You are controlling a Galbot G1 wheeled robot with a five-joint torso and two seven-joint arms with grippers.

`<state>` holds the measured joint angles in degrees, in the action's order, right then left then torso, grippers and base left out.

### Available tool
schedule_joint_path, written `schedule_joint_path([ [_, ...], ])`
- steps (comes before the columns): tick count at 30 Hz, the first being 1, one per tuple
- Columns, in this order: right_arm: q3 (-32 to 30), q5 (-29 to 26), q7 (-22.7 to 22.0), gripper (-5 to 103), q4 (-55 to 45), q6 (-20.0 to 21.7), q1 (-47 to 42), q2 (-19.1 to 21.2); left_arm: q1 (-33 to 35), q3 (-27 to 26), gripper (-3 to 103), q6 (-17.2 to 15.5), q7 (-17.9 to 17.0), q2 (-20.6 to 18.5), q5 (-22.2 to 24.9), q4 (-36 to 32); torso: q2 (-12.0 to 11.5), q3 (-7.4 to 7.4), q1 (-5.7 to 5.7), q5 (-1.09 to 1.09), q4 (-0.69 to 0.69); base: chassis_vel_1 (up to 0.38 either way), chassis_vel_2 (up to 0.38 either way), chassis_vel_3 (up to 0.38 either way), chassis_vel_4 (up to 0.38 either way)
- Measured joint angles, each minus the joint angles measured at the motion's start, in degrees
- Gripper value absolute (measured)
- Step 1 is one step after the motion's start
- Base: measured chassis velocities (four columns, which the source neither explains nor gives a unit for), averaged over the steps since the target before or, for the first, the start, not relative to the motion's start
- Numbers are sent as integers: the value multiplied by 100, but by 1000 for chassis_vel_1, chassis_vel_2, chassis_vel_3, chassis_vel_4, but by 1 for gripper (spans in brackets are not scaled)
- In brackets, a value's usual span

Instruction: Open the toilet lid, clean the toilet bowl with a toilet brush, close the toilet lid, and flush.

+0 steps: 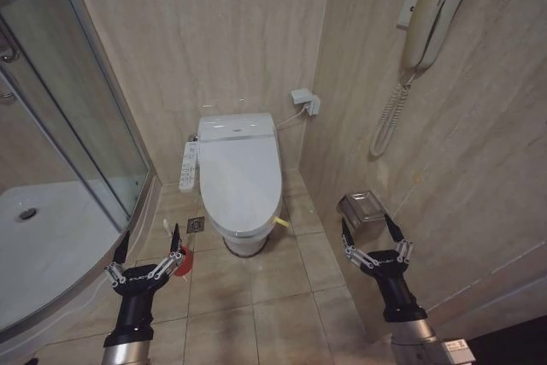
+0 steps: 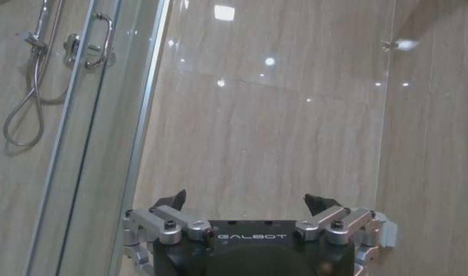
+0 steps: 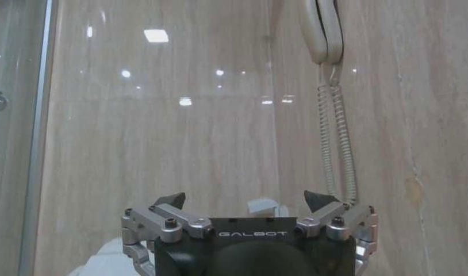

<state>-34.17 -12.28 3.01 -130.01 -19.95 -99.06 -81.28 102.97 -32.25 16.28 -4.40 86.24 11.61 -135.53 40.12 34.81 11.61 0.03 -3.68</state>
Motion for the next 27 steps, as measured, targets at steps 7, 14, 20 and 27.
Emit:
schedule_joint_path([
  [7, -16, -57, 65, 100, 97, -133, 32, -4, -15, 12, 100, 35, 3, 60, -14, 41, 0, 0, 0, 0, 0, -136, 124, 133, -135],
  [14, -12, -52, 130, 100, 107, -259, 26, -28, -31, 11, 100, 42, 5, 56, -18, 96, -3, 4, 9, -1, -1, -201, 194, 197, -198],
  [20, -48, -193, 152, 100, 59, -203, 55, -62, -25, 6, 100, 44, 8, 55, -20, 88, -2, 2, 5, 0, 1, -58, 75, 32, -86],
  [27, -76, -360, 151, 100, 99, -230, 85, -101, -3, 0, 100, 65, 13, 63, -24, 82, 1, -2, -3, 0, -1, 19, -24, -12, 33],
])
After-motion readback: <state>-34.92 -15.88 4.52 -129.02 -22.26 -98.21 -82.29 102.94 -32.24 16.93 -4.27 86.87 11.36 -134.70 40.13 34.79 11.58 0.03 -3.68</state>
